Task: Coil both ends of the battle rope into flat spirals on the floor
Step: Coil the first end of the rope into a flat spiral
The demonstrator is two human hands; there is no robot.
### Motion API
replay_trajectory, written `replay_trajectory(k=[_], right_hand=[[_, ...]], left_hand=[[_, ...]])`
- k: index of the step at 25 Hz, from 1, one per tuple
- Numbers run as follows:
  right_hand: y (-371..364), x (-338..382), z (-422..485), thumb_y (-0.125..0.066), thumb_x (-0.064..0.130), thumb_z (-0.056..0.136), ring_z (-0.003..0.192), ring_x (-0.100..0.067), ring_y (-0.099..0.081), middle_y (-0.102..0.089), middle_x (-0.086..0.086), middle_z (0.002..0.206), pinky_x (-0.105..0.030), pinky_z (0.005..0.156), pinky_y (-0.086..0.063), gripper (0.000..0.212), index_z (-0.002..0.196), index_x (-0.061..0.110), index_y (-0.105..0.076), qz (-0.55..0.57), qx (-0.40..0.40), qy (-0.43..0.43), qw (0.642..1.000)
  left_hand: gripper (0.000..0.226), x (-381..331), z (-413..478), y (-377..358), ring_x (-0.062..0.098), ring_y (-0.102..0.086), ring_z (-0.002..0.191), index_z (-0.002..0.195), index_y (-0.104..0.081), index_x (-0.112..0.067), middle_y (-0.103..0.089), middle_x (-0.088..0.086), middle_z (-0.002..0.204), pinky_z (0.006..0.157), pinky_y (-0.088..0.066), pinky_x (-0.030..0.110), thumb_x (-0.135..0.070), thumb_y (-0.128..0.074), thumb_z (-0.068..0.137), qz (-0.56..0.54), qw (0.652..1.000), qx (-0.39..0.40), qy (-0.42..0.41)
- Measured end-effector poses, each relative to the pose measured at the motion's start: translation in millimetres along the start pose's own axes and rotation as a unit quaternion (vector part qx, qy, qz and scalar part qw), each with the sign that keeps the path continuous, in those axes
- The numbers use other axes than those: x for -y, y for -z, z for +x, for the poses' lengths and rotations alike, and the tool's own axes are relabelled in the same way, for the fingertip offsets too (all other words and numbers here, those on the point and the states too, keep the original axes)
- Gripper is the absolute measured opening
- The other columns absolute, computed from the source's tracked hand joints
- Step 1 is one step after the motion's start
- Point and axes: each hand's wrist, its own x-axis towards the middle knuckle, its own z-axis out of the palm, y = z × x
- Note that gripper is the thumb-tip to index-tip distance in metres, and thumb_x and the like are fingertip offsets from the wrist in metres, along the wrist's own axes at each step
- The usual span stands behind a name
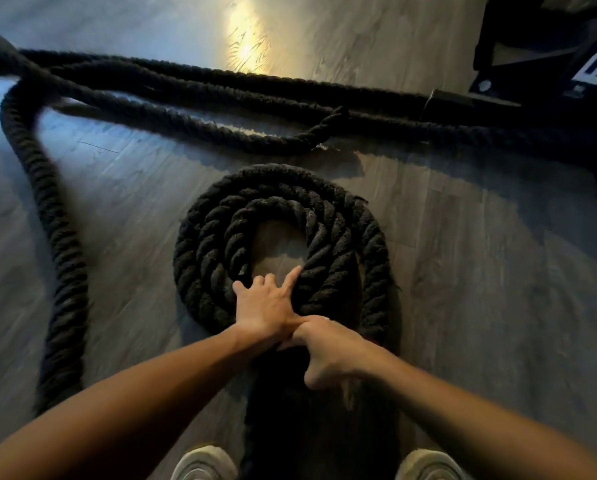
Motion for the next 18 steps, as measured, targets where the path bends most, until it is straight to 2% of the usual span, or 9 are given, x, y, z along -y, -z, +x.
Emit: replay_trajectory(k=[3, 5, 6, 8, 10, 12, 15, 17, 18], right_hand=[[-7.0, -22.5, -20.2, -0.081, 0.025, 0.072, 0.098, -0.017, -0.065, -0.072, 0.000, 0.106, -0.033, 0.087, -0.051, 0.042, 0.113, 0.021, -0.075, 0.085, -0.114, 0.130, 0.981], [-7.8, -27.1, -23.2, -0.075, 0.043, 0.083, 0.089, -0.007, -0.065, -0.072, 0.009, 0.096, -0.036, 0.081, -0.052, 0.026, 0.099, 0.022, -0.078, 0.160, -0.183, 0.118, 0.963], [-8.6, -24.6, -20.4, -0.071, 0.048, 0.086, 0.083, -0.006, -0.065, -0.071, 0.012, 0.088, -0.036, 0.076, -0.053, 0.026, 0.088, 0.023, -0.078, 0.186, -0.216, 0.096, 0.954], [-11.9, -17.7, -10.5, -0.068, 0.057, 0.084, 0.071, -0.007, -0.065, -0.068, 0.010, 0.070, -0.035, 0.066, -0.051, 0.038, 0.069, 0.022, -0.073, 0.175, -0.253, 0.020, 0.951], [-12.1, -14.3, 1.0, -0.061, 0.069, 0.077, 0.063, -0.008, -0.062, -0.064, 0.008, 0.059, -0.032, 0.057, -0.047, 0.049, 0.059, 0.024, -0.069, 0.107, -0.211, -0.091, 0.967], [-7.1, -11.9, 8.3, -0.053, 0.080, 0.067, 0.069, -0.012, -0.063, -0.066, 0.009, 0.069, -0.029, 0.058, -0.045, 0.059, 0.070, 0.024, -0.073, 0.050, -0.125, -0.213, 0.968], [8.3, -15.3, 14.6, -0.049, 0.087, 0.057, 0.097, -0.029, -0.064, -0.069, -0.006, 0.109, -0.034, 0.074, -0.047, 0.089, 0.106, 0.017, -0.072, 0.013, -0.040, -0.282, 0.958], [33.5, -23.1, 12.3, -0.052, 0.081, 0.062, 0.113, -0.033, -0.060, -0.065, -0.010, 0.127, -0.041, 0.092, -0.045, 0.089, 0.118, 0.014, -0.068, -0.017, -0.021, -0.300, 0.954], [47.5, -29.6, 11.1, -0.056, 0.076, 0.068, 0.123, -0.035, -0.055, -0.061, -0.012, 0.134, -0.048, 0.104, -0.038, 0.084, 0.123, 0.014, -0.065, -0.045, -0.007, -0.321, 0.946]], left_hand=[[0.117, 15.6, 4.6, 12.7, 0.029, -0.047, 0.125, 0.145, -0.036, -0.045, -0.051, 0.002, 0.133, 0.097, -0.035, 0.054, -0.109, -0.019, 0.048, -0.042, 0.998, -0.007, -0.036], [0.106, 59.8, 3.6, 22.0, 0.025, -0.047, 0.125, 0.139, -0.044, -0.044, -0.052, -0.003, 0.127, 0.096, -0.041, 0.045, -0.107, -0.030, 0.054, -0.022, 0.985, -0.044, -0.164], [0.105, 84.6, 2.3, 25.8, 0.024, -0.045, 0.129, 0.141, -0.041, -0.044, -0.052, -0.004, 0.130, 0.099, -0.040, 0.044, -0.106, -0.031, 0.056, 0.029, 0.968, -0.044, -0.247], [0.113, 124.2, 3.3, 29.6, 0.026, -0.025, 0.148, 0.153, -0.021, -0.041, -0.044, -0.006, 0.149, 0.113, -0.024, 0.059, -0.104, -0.021, 0.059, 0.160, 0.923, -0.002, -0.350], [0.112, 140.6, 6.6, 23.8, 0.033, 0.011, 0.153, 0.156, 0.003, -0.040, -0.027, -0.006, 0.162, 0.113, 0.001, 0.073, -0.102, -0.013, 0.065, 0.206, 0.920, 0.036, -0.330], [0.106, 138.9, 6.2, 11.7, 0.039, 0.026, 0.148, 0.156, 0.011, -0.034, -0.027, -0.001, 0.163, 0.112, 0.004, 0.074, -0.096, -0.008, 0.073, 0.230, 0.928, 0.031, -0.293], [0.103, 122.2, -2.5, 5.3, 0.044, 0.011, 0.151, 0.159, 0.000, -0.025, -0.040, 0.005, 0.155, 0.113, -0.005, 0.073, -0.091, -0.001, 0.079, 0.257, 0.925, 0.024, -0.279], [0.105, 86.5, -11.4, 3.9, 0.043, -0.015, 0.148, 0.157, -0.018, -0.021, -0.049, 0.005, 0.147, 0.112, -0.008, 0.074, -0.090, -0.004, 0.080, 0.231, 0.938, 0.000, -0.258], [0.104, 61.5, -15.6, 2.2, 0.042, -0.030, 0.141, 0.153, -0.030, -0.018, -0.056, 0.007, 0.139, 0.111, -0.011, 0.073, -0.089, -0.010, 0.080, 0.208, 0.948, -0.022, -0.241]])
